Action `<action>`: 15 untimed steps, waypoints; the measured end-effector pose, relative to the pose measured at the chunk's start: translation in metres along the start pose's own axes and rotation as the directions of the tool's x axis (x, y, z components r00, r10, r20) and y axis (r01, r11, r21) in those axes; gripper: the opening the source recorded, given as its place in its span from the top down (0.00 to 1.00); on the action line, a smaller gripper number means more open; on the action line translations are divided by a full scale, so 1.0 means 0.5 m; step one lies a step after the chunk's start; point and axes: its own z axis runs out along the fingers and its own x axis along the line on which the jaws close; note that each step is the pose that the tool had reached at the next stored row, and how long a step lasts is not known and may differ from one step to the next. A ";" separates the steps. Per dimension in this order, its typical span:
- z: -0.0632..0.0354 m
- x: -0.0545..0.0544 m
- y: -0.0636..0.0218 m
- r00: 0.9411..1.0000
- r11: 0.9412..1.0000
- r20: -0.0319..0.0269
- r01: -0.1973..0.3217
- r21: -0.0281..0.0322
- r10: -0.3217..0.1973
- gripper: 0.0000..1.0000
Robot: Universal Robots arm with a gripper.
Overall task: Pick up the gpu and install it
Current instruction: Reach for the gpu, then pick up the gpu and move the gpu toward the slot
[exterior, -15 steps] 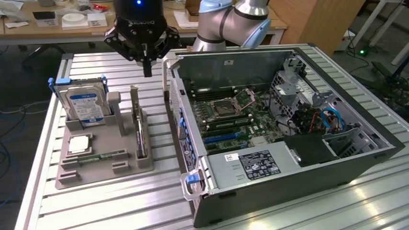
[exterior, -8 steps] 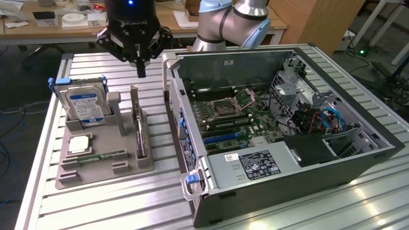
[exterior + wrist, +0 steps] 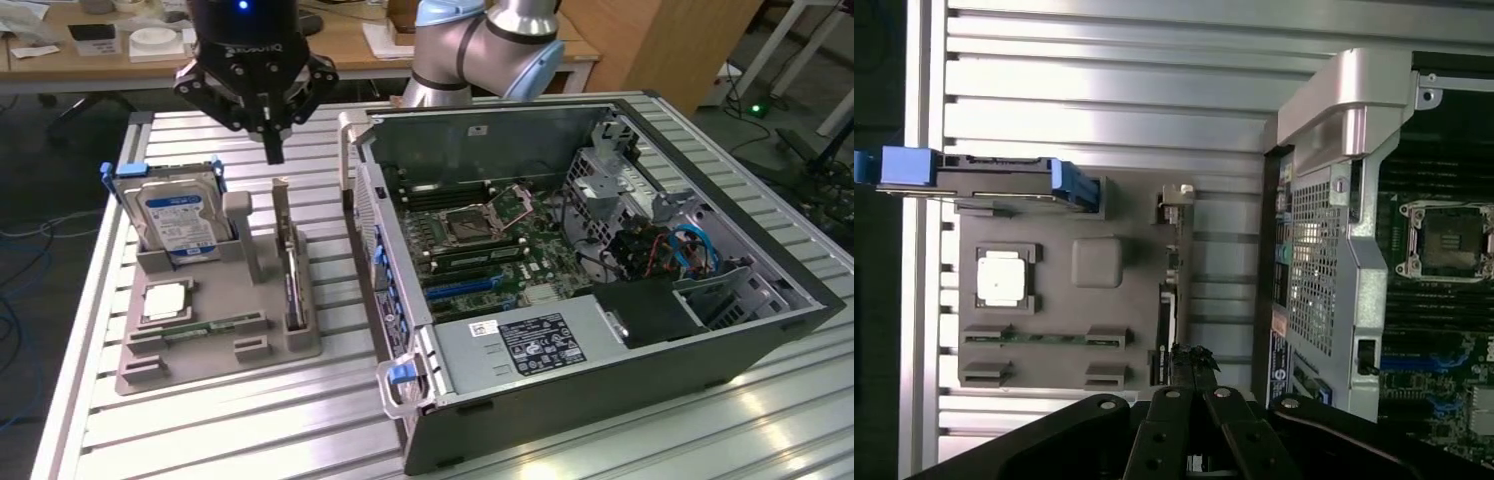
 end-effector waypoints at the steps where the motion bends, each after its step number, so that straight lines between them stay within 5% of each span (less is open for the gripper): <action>1: 0.000 0.004 0.000 1.000 1.000 0.000 0.002 0.000 -0.002 0.89; 15: 0.000 0.006 0.000 1.000 1.000 0.000 0.004 0.000 -0.004 0.89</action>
